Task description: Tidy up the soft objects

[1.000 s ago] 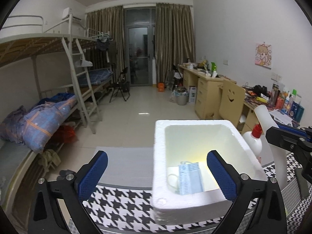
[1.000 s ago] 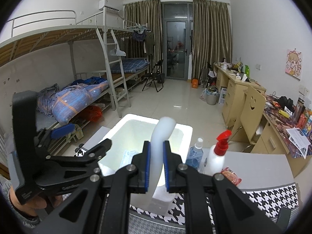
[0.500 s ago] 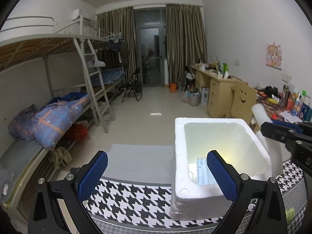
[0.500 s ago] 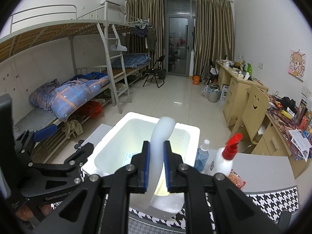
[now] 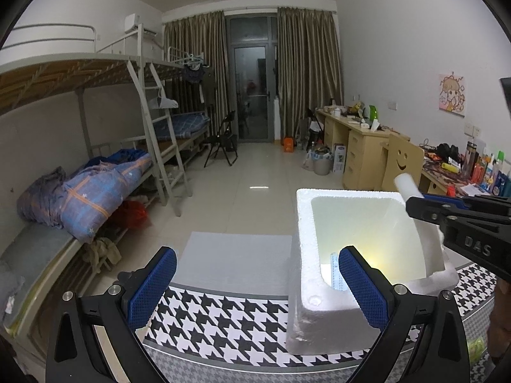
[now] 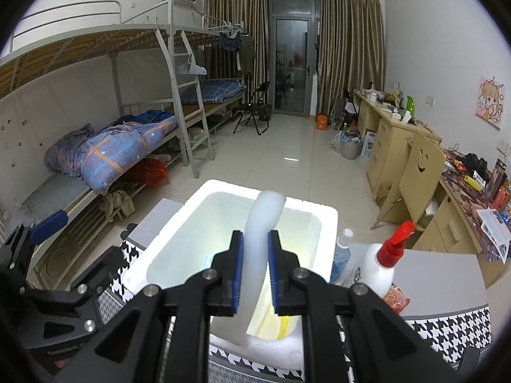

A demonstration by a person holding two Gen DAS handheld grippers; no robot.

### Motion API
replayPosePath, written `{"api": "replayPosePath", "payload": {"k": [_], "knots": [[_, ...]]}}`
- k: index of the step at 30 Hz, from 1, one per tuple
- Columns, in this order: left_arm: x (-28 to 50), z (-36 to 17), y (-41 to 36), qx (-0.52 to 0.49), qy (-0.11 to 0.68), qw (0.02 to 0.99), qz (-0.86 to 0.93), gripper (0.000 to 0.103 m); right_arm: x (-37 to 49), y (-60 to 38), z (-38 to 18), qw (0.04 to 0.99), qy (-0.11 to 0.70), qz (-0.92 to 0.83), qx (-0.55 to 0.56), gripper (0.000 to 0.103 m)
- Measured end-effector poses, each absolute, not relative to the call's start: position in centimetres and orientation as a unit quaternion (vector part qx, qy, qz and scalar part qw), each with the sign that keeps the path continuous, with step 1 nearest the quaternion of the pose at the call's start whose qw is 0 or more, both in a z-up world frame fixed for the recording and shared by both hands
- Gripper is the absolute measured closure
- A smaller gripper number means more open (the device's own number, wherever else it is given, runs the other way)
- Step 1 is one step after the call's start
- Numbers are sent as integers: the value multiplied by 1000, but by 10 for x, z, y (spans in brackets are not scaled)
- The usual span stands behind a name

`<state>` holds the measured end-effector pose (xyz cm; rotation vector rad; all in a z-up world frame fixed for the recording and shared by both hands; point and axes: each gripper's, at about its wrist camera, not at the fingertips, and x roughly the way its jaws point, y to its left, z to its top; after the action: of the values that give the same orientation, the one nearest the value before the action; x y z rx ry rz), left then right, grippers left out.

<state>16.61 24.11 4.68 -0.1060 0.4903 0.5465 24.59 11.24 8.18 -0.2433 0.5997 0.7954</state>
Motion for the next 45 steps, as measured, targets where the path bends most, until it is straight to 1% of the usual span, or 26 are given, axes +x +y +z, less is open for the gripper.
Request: {"api": "replayPosePath", "payload": {"k": [3,5,6,7,8,10,11,21,23,27,29,31,45], "knots": [[166,45,239,-48,241,932,266,1,253,113,75,869,296,381,-108,84],[166,45,238,-46,242,933,263,1,255,116,72,866,304,381,-113,71],[165,45,238,-47,242,933,263,1,257,117,69,864,310,380,-115,68],[166,46,241,-49,242,933,262,1,258,117,68,863,315,379,-115,58],[166,46,241,-49,242,933,261,1,259,116,69,863,317,377,-113,45],[166,46,241,-49,242,933,261,1,258,113,71,868,305,375,-110,32],[166,45,241,-50,243,933,261,1,257,113,71,870,301,374,-111,31],[162,48,237,-56,242,935,254,1,242,99,82,870,291,383,-111,30],[160,49,234,-53,241,935,253,1,236,96,84,870,286,385,-110,26],[155,54,226,-47,235,937,252,1,225,88,91,874,273,390,-104,23],[152,56,223,-47,232,939,251,1,220,83,95,875,269,390,-99,16],[148,59,218,-45,228,940,250,1,217,80,97,876,268,391,-94,15],[129,69,197,-37,214,945,242,1,191,54,107,881,251,391,-91,14]]}}
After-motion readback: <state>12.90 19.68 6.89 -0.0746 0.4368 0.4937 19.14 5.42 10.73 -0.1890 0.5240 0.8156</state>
